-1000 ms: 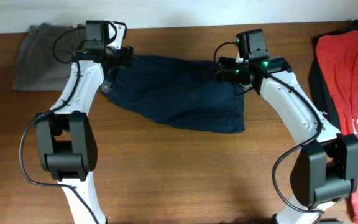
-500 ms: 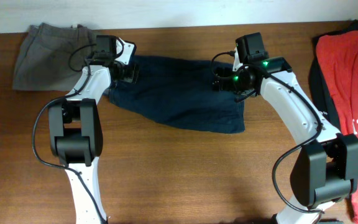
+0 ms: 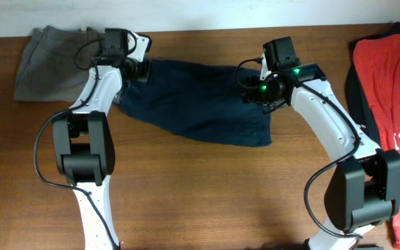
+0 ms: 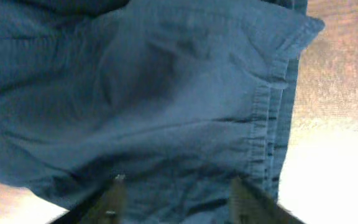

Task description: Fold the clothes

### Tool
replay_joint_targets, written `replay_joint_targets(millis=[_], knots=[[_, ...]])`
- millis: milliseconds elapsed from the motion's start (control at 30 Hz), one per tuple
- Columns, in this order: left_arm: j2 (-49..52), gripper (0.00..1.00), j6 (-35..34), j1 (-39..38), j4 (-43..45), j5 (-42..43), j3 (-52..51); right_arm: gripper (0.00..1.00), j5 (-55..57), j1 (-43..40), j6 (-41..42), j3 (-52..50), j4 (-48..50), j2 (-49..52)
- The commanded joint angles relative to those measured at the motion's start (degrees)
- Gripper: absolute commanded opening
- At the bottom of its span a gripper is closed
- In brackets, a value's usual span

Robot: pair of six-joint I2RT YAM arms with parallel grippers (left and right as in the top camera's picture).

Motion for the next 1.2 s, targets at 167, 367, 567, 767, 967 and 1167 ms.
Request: replay_joint_targets(millis=[167,367,567,767,967,1167], knots=[[0.2,0.01,-2.2,0.4,-1.6,0.5,5.2,0.34,0.7,-0.1,-0.2,0.6,0.0,1.0],[0.2,0.01,-2.2,0.4,-3.5,-0.9,8.4,0.1,-2.1,-0.1,-0.1,-0.2,0.0,5.3],[0.2,0.01,-3.7,0.5,-1.9,-10.6,8.8,0.04,-4.6,-0.1,1.4,-1.6,-0.2,8.7],[0.2,0.01,-6.4,0.5,2.2,-15.8,8.8,0.04,-5.6,0.3,2.7,-2.8,-3.7,8.7],[0.2,0.22,-7.6,0.4,5.9,-16.2,8.8,0.04,-6.5,2.8,2.7,-4.1,-4.9,8.7],[0.2,0.99,-7.6,0.2,5.8,-16.0,8.8,0.04,-5.4,5.3,4.4,-4.9,-4.8,8.7]])
